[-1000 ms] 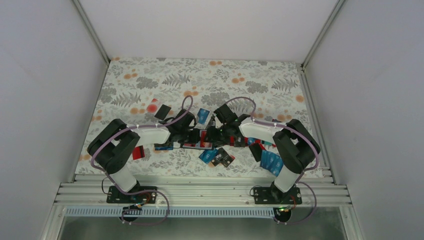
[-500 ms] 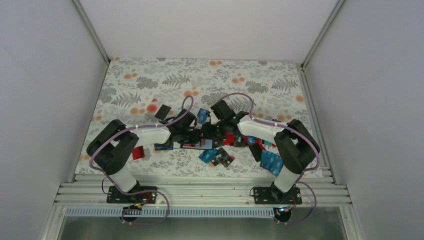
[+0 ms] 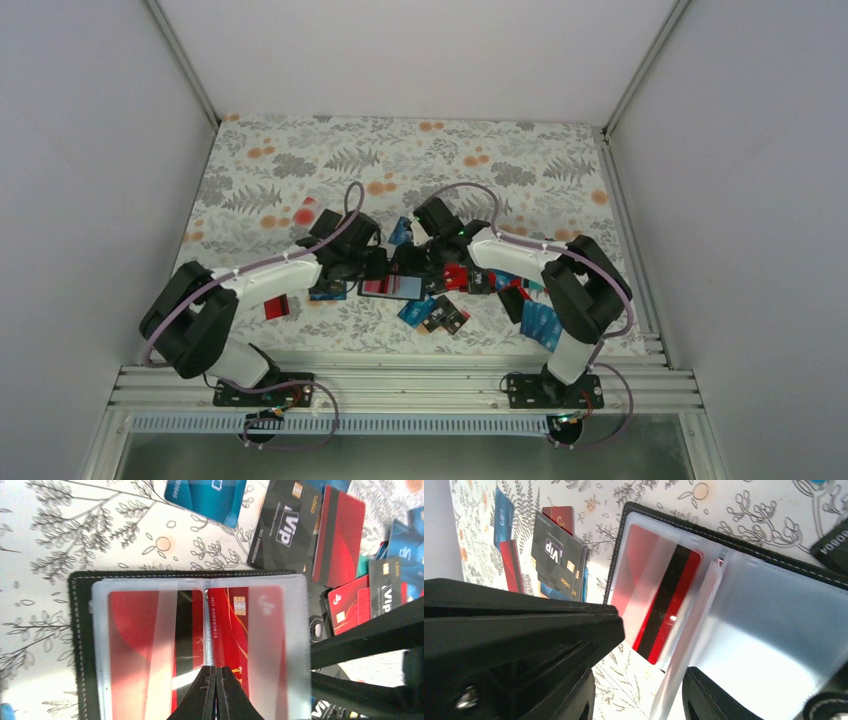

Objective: Put the credit cards into the card holder

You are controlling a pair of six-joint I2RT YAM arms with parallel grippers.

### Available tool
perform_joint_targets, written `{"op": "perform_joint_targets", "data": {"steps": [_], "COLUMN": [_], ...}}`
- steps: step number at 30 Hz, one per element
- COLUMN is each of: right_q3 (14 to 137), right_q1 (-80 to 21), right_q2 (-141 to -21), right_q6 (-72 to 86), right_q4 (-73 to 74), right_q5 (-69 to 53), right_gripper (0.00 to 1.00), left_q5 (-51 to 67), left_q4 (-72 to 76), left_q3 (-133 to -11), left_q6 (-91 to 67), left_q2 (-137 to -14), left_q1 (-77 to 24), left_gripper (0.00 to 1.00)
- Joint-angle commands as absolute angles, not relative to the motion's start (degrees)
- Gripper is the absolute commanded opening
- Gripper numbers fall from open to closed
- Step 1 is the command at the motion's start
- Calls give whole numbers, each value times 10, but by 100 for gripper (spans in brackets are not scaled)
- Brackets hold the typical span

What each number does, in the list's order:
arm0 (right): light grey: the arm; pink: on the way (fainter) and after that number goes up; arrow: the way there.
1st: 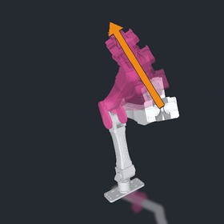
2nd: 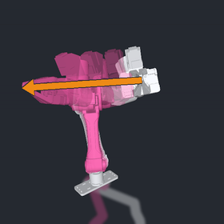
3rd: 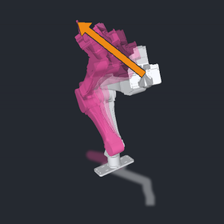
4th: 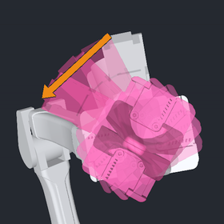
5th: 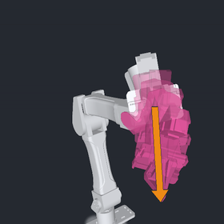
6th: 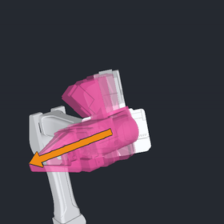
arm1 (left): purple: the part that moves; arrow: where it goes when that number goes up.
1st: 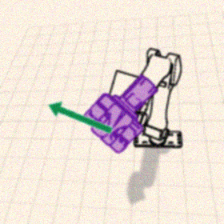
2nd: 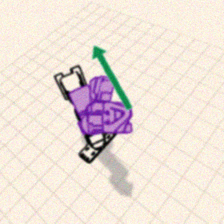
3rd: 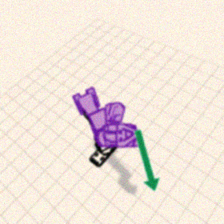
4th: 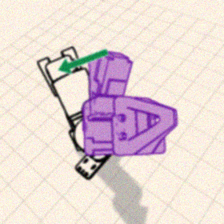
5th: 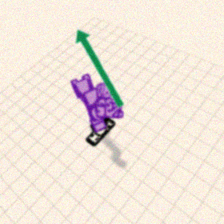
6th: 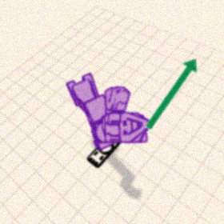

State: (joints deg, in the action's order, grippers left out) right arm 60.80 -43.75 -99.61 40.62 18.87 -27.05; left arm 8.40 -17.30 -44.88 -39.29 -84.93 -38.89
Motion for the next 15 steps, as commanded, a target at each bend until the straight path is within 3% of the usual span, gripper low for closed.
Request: {"op": "perform_joint_targets", "data": {"steps": [1, 15], "right_q3": [640, 774], "right_q1": [-452, -485], "right_q2": [-1017, -1131], "right_q6": [401, 386], "right_q4": [183, 181], "right_q5": [-278, -337], "right_gripper": [46, 48], "left_q5": [62, -5], "left_q4": [-221, -351], "left_q3": [-464, -421], "left_q6": [-403, -393], "left_q2": [-809, -626], "left_q1": [-376, -331], "left_gripper": [2, 2]}}
